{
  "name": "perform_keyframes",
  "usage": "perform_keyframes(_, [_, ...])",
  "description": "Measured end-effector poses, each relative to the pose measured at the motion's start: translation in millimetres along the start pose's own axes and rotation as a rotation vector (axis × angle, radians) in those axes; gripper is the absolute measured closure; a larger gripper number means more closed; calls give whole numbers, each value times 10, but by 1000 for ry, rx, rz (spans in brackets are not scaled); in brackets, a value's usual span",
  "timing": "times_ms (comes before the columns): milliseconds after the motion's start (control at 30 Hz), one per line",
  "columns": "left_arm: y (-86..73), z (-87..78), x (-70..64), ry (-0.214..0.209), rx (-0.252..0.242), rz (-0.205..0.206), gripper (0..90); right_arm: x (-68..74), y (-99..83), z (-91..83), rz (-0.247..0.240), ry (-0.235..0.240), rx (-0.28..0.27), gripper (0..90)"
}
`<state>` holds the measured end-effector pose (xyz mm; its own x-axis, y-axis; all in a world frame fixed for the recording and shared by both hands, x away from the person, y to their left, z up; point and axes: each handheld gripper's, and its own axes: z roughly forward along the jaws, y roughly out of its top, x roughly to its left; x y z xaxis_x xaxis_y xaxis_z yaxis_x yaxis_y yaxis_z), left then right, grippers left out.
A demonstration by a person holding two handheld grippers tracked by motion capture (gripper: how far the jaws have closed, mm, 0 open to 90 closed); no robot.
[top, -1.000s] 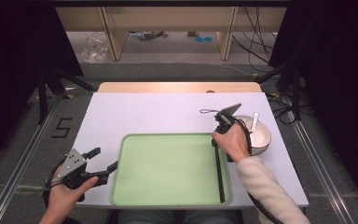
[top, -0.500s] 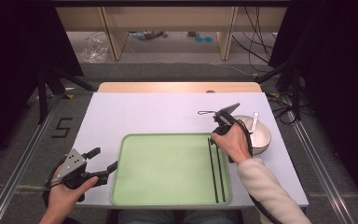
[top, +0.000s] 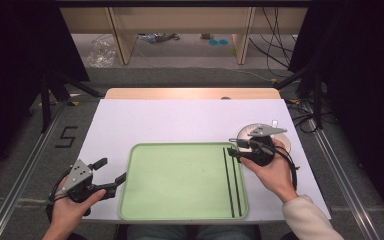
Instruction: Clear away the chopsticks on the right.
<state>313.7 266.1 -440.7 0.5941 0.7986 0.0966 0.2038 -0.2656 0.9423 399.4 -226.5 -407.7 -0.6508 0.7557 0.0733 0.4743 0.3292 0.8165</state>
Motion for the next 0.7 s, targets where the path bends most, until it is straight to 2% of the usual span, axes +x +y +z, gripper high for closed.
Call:
perform_keyframes(100, [-1, -1, -5, 2, -2, -8, 162, 63, -146, -168, -8, 10, -90, 452])
perform_keyframes(167, [0, -4, -8, 4, -2, -9, 161, 118, -252, -299, -20, 9, -122, 432])
perform_keyframes(233, [13, 2, 33, -4, -10, 51, 161, 177, -362, -422, -31, -11, -152, 416])
perform_keyframes(267, [7, -7, -1, 7, -2, 8, 160, 193, -393, -457, -30, -11, -164, 416])
perform_keyframes(333, [11, -6, 2, 6, -6, 17, 160, 230, -456, -538, -35, -25, -188, 410])
perform_keyframes(367, [10, -11, -9, 8, -7, 4, 159, 250, -471, -576, -39, -24, -203, 410])
perform_keyframes(400, [7, -12, -19, 7, -7, -9, 159, 259, -480, -627, -66, -52, -234, 406])
perform_keyframes(500, [6, -13, -14, 8, -6, -6, 159, 294, -514, -706, -57, -58, -248, 394])
perform_keyframes(567, [5, -13, -13, 7, -5, -6, 159, 296, -539, -724, -49, -50, -228, 381])
perform_keyframes(600, [4, -12, -17, 6, -5, -10, 159, 279, -548, -722, -62, -59, -234, 377])
perform_keyframes(633, [5, -11, -13, 6, -6, -3, 159, 284, -554, -715, -43, -58, -227, 375])
perform_keyframes(667, [5, -11, -13, 6, -6, -3, 159, 272, -554, -715, -44, -55, -222, 373])
perform_keyframes(700, [6, -11, -9, 6, -5, 2, 159, 256, -552, -695, -54, -62, -239, 372])
